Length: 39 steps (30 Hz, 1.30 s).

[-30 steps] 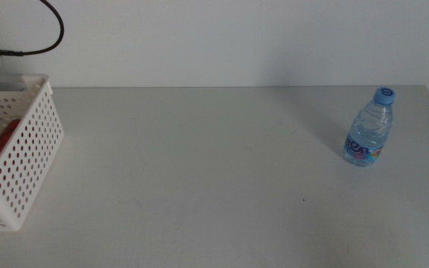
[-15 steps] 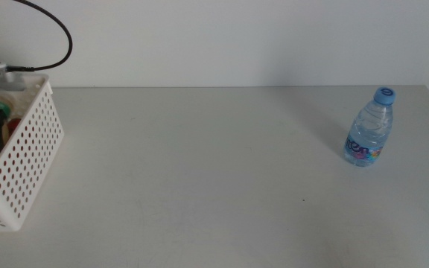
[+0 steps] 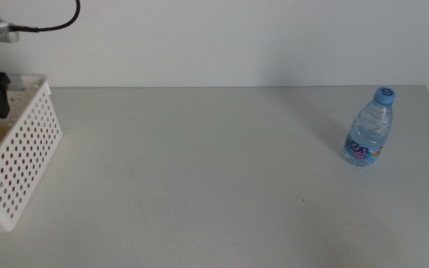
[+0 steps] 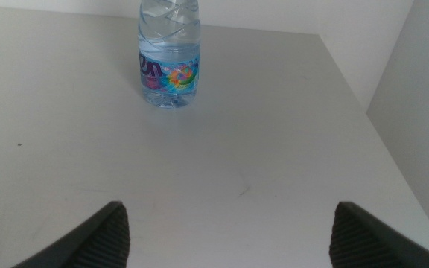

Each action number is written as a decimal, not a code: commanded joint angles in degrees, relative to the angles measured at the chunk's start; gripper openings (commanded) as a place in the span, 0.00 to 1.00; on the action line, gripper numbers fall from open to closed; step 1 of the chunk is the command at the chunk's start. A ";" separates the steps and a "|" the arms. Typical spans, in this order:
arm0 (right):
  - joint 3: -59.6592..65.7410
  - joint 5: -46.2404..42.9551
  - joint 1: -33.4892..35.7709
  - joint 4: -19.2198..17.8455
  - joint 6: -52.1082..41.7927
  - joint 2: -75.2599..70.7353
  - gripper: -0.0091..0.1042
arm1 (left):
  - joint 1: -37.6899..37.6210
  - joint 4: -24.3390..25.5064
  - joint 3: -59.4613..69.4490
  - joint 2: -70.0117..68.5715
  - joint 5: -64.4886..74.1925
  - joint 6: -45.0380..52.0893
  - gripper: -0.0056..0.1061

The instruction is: Use arms to grab the bottles and put them into the dustbin to the left of the table.

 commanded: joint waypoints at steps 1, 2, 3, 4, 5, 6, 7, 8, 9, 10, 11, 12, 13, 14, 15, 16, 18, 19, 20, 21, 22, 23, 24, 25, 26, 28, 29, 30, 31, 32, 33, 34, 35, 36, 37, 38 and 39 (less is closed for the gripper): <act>-0.58 -3.83 -0.29 -0.56 -0.51 -1.23 0.74 | -1.91 -0.75 -2.14 -5.57 5.04 -1.49 0.89; -0.58 -3.83 -0.29 -0.56 -0.51 -1.23 0.74 | -2.84 -0.75 -2.07 -6.67 5.03 -2.12 0.89; -0.58 -3.83 -0.29 -0.56 -0.51 -1.23 0.74 | -3.64 -0.75 -1.82 -7.90 4.93 -2.88 0.89; -0.58 -3.83 -0.29 -0.56 -0.51 -1.23 0.74 | -4.64 -0.75 -1.76 -9.13 4.88 -3.48 0.89; -0.58 -3.83 -0.29 -0.56 -0.51 -1.23 0.74 | -5.73 -0.75 -1.76 -10.14 4.88 -4.12 0.89; -0.58 -3.83 -0.29 -0.56 -0.51 -1.23 0.74 | -6.75 -0.75 -1.76 -11.46 4.88 -4.78 0.89; -0.58 -3.83 -0.29 -0.56 -0.51 -1.23 0.74 | -7.89 -0.75 -1.76 -12.90 4.67 -5.32 0.89; -0.58 -3.83 -0.29 -0.56 -0.51 -1.23 0.74 | -9.08 -0.75 -1.76 -14.46 4.18 -5.59 0.89; -0.58 -3.83 -0.29 -0.56 -0.51 -1.23 0.74 | -10.03 -0.75 -1.76 -15.75 3.84 -5.64 0.89; -0.58 -3.83 -0.29 -0.56 -0.51 -1.23 0.74 | -11.22 -0.75 -1.76 -17.42 3.34 -5.64 0.89; -0.58 -3.83 -0.29 -0.56 -0.51 -1.23 0.74 | -12.40 -0.83 -1.76 -19.13 2.66 -6.11 0.89; -0.58 -3.83 -0.29 -0.56 -0.51 -1.23 0.74 | -13.30 -1.11 -1.76 -20.81 2.17 -6.74 0.89; -0.58 -3.83 -0.29 -0.56 -0.51 -1.23 0.74 | -14.46 -1.78 -1.76 -22.43 1.34 -7.19 0.89; -0.58 -3.83 -0.29 -0.56 -0.51 -1.23 0.74 | -15.69 -2.87 -1.76 -23.93 0.36 -7.05 0.89; -0.58 -3.83 -0.29 -0.56 -0.51 -1.23 0.74 | -17.03 -3.51 -1.76 -25.03 -0.43 -7.03 0.89; -0.58 -3.83 -0.29 -0.56 -0.51 -1.23 0.74 | -18.33 -4.30 -1.76 -26.29 -0.84 -7.03 0.89; -0.58 -3.83 -0.29 -0.56 -0.51 -1.23 0.74 | -20.32 -4.35 -1.76 -28.42 -0.63 -7.11 0.89; -0.58 -3.83 -0.29 -0.56 -0.51 -1.23 0.74 | -21.27 -4.35 -1.76 -29.50 -0.30 -7.11 0.89; -0.58 -3.83 -0.29 -0.56 -0.51 -1.23 0.74 | -22.27 -4.35 -1.76 -30.52 0.03 -7.11 0.89; -0.58 -3.83 -0.29 -0.56 -0.51 -1.23 0.74 | -23.30 -4.30 -1.76 -31.44 0.51 -7.06 0.89; -0.58 -3.83 -0.29 -0.56 -0.51 -1.23 0.74 | -24.18 -4.06 -1.76 -32.34 0.92 -7.02 0.89; -0.58 -3.83 -0.29 -0.56 -0.51 -1.23 0.74 | -25.30 -3.93 -1.76 -33.19 1.56 -6.81 0.89; -0.58 -3.83 -0.29 -0.56 -0.51 -1.23 0.74 | -26.34 -3.86 -1.76 -34.04 2.43 -6.74 0.89; -0.58 -3.83 -0.29 -0.56 -0.51 -1.23 0.74 | -27.22 -3.73 -1.76 -34.70 3.30 -6.70 0.89; -0.58 -3.83 -0.29 -0.56 -0.51 -1.23 0.74 | -27.97 -3.64 -1.76 -35.42 4.07 -6.70 0.89; -0.58 -3.83 -0.29 -0.56 -0.51 -1.23 0.74 | -29.46 -3.39 -1.68 -36.81 5.17 -6.70 0.89; -0.58 -3.83 -0.29 -0.56 -0.51 -1.23 0.74 | -30.35 -3.38 -1.14 -37.79 5.01 -6.85 0.89; -0.58 -3.83 -0.29 -0.56 -0.51 -1.23 0.74 | -31.27 -3.34 0.00 -39.08 4.30 -6.91 0.89; -0.58 -3.83 -0.29 -0.56 -0.51 -1.23 0.74 | -32.04 -3.34 1.21 -40.25 3.55 -6.91 0.89; -0.58 -3.83 -0.29 -0.56 -0.51 -1.23 0.74 | -33.01 -3.34 3.08 -41.85 2.09 -6.86 0.89; -0.58 -3.83 -0.29 -0.56 -0.51 -1.23 0.74 | -33.92 -3.34 5.39 -43.59 0.12 -6.86 0.89; -0.58 -3.83 -0.29 -0.56 -0.51 -1.23 0.74 | -34.65 -3.34 8.13 -45.39 -1.85 -6.86 0.89; -0.58 -3.83 -0.29 -0.56 -0.51 -1.23 0.74 | -35.49 -3.34 11.26 -47.26 -4.64 -6.86 0.89; -0.58 -3.83 -0.29 -0.56 -0.51 -1.23 0.74 | -36.24 -3.34 14.58 -49.11 -7.73 -6.86 0.89; -0.58 -3.83 -0.29 -0.56 -0.51 -1.23 0.74 | -36.81 -3.34 17.27 -50.54 -10.92 -6.86 0.89; -0.58 -3.83 -0.29 -0.56 -0.51 -1.23 0.74 | -37.15 -3.34 20.56 -52.21 -14.09 -6.92 0.89; -0.58 -3.83 -0.29 -0.56 -0.51 -1.23 0.74 | -37.21 -3.64 23.80 -53.79 -16.98 -6.92 0.89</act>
